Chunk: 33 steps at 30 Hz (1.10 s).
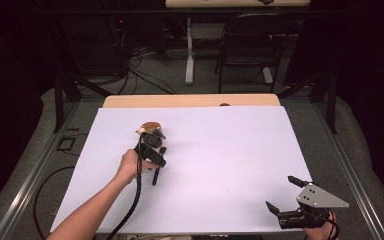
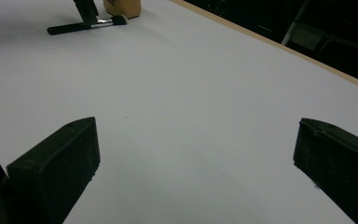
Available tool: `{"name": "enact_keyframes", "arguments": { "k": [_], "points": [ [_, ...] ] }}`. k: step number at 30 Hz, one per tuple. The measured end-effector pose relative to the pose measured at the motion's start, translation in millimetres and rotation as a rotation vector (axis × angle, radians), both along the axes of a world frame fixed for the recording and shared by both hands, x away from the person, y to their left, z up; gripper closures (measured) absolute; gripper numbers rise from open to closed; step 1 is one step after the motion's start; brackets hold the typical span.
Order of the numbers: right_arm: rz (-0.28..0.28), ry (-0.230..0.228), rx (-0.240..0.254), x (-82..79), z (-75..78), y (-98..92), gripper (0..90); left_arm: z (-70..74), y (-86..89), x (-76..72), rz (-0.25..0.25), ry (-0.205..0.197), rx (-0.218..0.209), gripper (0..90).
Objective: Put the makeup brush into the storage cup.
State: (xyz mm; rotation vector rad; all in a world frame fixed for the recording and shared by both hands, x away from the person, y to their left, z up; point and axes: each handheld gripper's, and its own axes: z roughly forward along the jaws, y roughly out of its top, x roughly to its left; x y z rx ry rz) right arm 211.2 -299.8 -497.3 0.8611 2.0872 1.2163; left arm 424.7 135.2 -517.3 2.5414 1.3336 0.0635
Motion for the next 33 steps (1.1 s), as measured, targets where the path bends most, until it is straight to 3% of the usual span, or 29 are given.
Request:
{"name": "enact_keyframes", "arguments": {
  "k": [9, 24, 33],
  "points": [
    [0.000, 0.000, 0.000, -0.1, 0.0, -0.1, 0.0, -3.0, -3.9, 1.9, -0.010, 0.013, 0.033, 64.6],
    [-0.002, -0.001, -0.001, -0.6, 0.2, -0.3, 0.0, -8.5, 0.3, 1.6, -0.006, 0.017, 0.044, 76.9],
    [-0.002, -0.006, 0.007, -1.2, 0.6, -0.5, 0.0, -8.7, -1.2, -1.0, -0.027, 0.001, 0.057, 77.5]
  ]
}}
